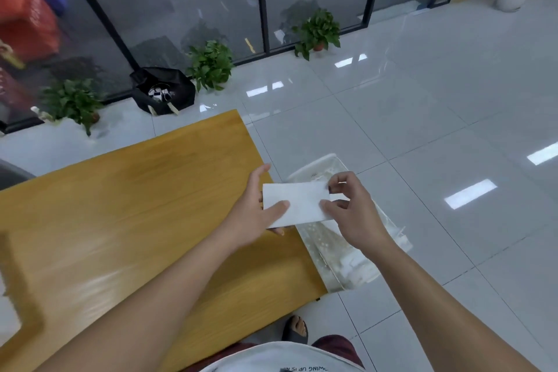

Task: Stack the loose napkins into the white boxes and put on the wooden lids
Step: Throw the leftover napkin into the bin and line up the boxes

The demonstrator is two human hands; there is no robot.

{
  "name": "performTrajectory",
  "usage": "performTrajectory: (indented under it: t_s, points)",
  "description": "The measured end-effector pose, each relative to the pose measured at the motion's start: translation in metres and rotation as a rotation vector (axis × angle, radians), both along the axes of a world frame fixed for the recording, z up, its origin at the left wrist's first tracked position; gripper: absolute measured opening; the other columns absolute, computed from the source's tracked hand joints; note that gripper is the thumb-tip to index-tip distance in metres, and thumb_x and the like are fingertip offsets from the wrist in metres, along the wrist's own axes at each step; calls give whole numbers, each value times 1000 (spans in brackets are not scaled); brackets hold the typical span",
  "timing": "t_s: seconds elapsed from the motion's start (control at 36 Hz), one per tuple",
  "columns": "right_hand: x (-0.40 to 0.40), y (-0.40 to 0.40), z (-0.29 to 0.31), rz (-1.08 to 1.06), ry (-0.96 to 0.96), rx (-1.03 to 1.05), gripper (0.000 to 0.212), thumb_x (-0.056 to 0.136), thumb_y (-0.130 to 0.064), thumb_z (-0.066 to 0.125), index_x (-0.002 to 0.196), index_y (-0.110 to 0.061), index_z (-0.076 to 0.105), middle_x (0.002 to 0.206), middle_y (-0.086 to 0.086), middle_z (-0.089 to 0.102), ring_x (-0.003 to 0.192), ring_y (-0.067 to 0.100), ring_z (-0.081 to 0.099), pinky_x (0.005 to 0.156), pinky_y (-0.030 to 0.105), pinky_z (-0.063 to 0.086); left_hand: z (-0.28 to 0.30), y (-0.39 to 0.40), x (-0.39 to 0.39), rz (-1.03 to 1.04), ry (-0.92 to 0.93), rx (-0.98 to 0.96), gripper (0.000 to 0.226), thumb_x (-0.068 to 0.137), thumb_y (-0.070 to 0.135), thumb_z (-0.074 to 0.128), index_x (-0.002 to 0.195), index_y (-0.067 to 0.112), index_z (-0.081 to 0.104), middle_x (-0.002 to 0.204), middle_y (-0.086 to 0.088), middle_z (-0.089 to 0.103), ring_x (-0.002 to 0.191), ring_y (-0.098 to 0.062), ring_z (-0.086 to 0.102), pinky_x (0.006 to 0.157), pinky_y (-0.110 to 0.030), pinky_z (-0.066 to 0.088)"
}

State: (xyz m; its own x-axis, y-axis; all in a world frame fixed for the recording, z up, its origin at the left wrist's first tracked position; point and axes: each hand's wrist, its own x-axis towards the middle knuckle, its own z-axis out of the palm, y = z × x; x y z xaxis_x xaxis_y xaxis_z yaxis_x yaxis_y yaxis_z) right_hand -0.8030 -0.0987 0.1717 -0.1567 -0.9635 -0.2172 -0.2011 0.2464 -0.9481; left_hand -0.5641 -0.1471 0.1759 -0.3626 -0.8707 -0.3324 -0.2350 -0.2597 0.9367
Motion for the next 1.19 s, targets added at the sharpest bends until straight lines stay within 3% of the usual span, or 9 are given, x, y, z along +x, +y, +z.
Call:
performTrajectory:
  t_s: [0.11,0.19,0.31,0.61,0.78,0.89,0.94,1.06,1.19]
  points:
    - [33,-11,0,93,-61,-15,17,98,1,66,105,-15,64,114,-1,64,80,28,68,66,24,57,5,15,44,18,-8,-35,57,107,9,67,144,35,32,126,-16,70,89,-39,80,73,-49,65]
    - [67,-24,3,173,-78,-22,17,99,0,64,106,-15,69,112,-6,69,84,33,70,69,33,63,6,25,80,93,-13,-55,34,109,6,62,133,22,43,123,-17,69,88,-41,80,70,-47,63]
    - [122,-40,6,292,-90,-36,20,99,-1,68,108,-18,74,117,-12,72,78,20,69,68,29,59,8,39,133,200,-62,-73,14,111,6,58,121,17,56,123,-14,63,89,-39,80,74,-48,65]
    - [302,-55,19,593,-23,-61,27,97,-8,77,114,-29,74,122,-21,70,87,26,72,74,46,64,27,88,304,518,-38,-86,30,104,8,72,130,19,61,127,-7,71,83,-35,78,71,-39,61]
    - [430,-46,20,702,21,-67,30,99,-12,77,120,-33,73,125,-18,70,92,28,72,62,37,57,20,125,425,622,-91,-54,30,105,11,69,128,28,62,126,-5,68,86,-29,80,76,-40,62]
    - [520,-34,12,789,38,-72,33,97,-15,78,123,-35,71,129,-19,69,92,31,70,79,48,64,11,151,508,661,-131,-45,33,105,13,68,131,30,60,124,-4,68,76,-14,75,66,-25,55]
    - [566,-26,8,823,78,-61,36,97,-16,79,125,-37,70,130,-22,68,92,28,71,77,44,64,3,163,551,699,-134,-51,32,104,13,69,130,31,61,122,-6,66,74,-13,72,69,-27,58]
    - [650,-13,-5,862,161,-53,41,97,-15,78,130,-38,68,130,-23,67,88,16,69,56,25,51,-11,181,633,734,-149,-11,33,101,21,74,125,42,64,117,0,65,87,-11,65,74,-34,61]
    - [739,-4,-21,854,176,-47,41,96,-14,79,126,-40,67,134,-21,65,92,15,69,63,19,53,-24,191,718,735,-217,11,34,98,26,79,123,43,65,108,4,68,86,-14,65,71,-18,50]
